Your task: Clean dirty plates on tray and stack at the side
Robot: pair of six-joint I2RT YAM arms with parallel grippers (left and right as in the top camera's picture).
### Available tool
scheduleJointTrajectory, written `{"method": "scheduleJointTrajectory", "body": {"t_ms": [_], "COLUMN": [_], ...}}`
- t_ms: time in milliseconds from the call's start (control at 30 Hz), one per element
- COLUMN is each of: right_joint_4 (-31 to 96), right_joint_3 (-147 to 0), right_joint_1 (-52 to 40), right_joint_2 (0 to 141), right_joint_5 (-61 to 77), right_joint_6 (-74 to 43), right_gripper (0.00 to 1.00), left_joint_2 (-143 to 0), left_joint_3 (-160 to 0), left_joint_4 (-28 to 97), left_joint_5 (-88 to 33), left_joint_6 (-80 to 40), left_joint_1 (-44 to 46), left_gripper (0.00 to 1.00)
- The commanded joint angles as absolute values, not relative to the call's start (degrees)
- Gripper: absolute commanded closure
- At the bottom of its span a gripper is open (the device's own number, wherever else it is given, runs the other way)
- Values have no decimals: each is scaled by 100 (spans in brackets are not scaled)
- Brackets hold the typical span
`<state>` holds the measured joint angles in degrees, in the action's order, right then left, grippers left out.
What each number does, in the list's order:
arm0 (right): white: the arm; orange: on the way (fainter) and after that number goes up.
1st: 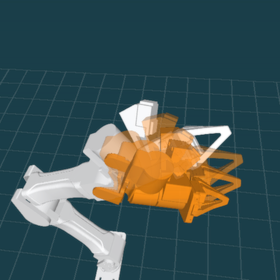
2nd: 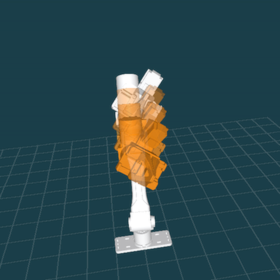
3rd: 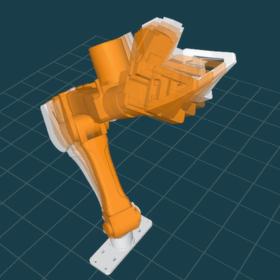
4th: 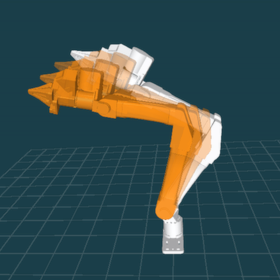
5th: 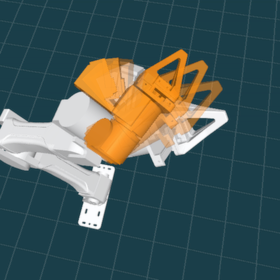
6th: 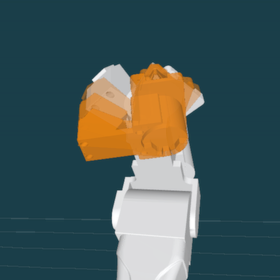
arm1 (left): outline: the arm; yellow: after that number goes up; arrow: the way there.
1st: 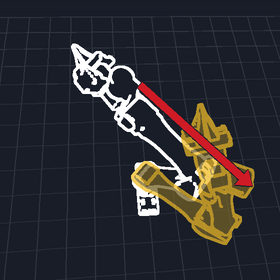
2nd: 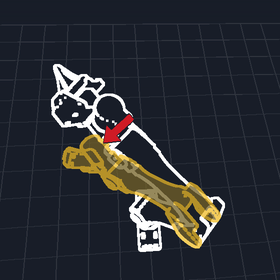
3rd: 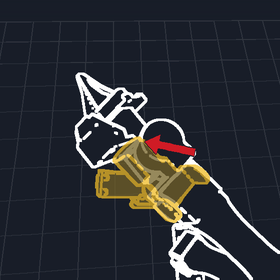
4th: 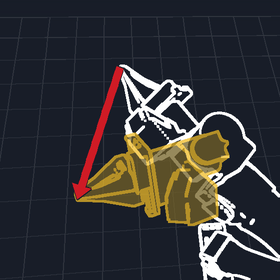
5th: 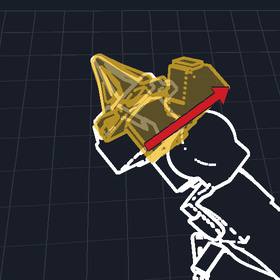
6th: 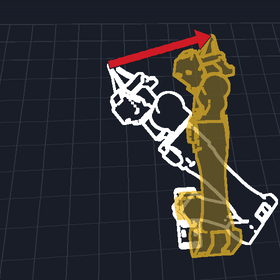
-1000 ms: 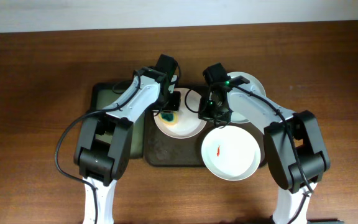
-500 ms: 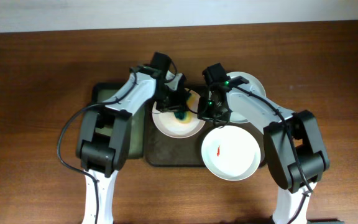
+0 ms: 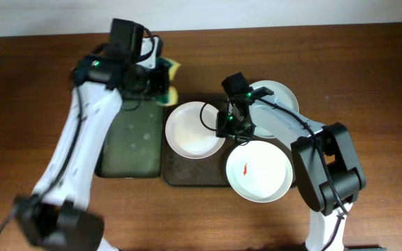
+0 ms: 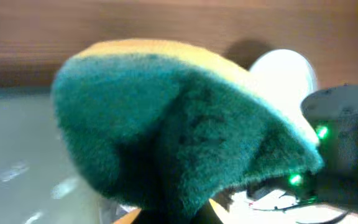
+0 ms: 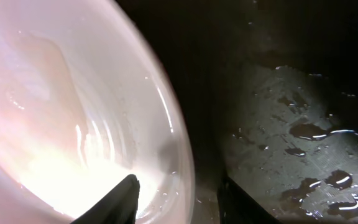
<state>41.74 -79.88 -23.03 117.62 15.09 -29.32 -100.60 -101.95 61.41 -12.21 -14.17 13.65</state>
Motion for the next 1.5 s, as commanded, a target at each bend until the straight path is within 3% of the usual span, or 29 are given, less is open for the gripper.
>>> {"method": "scheduleJointTrajectory", "body": {"t_ms": [0, 67, 100, 200, 667, 1100, 1467], "right_joint_4": [4195, 4195, 4193, 4329, 6178, 4921, 3559], "right_joint_3": [-8005, -8005, -8005, -8173, -10250, -10276, -10274], "right_joint_1": [-2351, -2351, -2351, -2252, -2027, -3155, -4536], "right_joint_2": [11887, 11887, 11887, 11852, 11472, 11476, 11491], "right_joint_5": [1433, 1435, 1435, 1439, 1435, 405, -2305], "right_joint_6": [-2891, -2893, -2893, -2891, -2399, -2639, -2659], "right_gripper": [67, 94, 96, 96, 96, 96, 96], "left_joint_2": [-9430, -9317, -9308, -9310, -9330, -9330, -9330], "left_joint_3": [-10254, -10254, -10252, -10101, -9957, -9957, -9957], "left_joint_4": [6866, 7317, 7478, 7760, 7787, 7758, 7736], "left_joint_5": [1347, 1970, 2169, 2550, 2226, 2119, 1977], "left_joint_6": [-1660, -2014, -2163, -2552, -2550, -2554, -2630], "left_joint_1": [1372, 1369, 1369, 1365, 1227, 1024, 993], "left_gripper": [100, 99, 99, 100, 100, 100, 100]}}
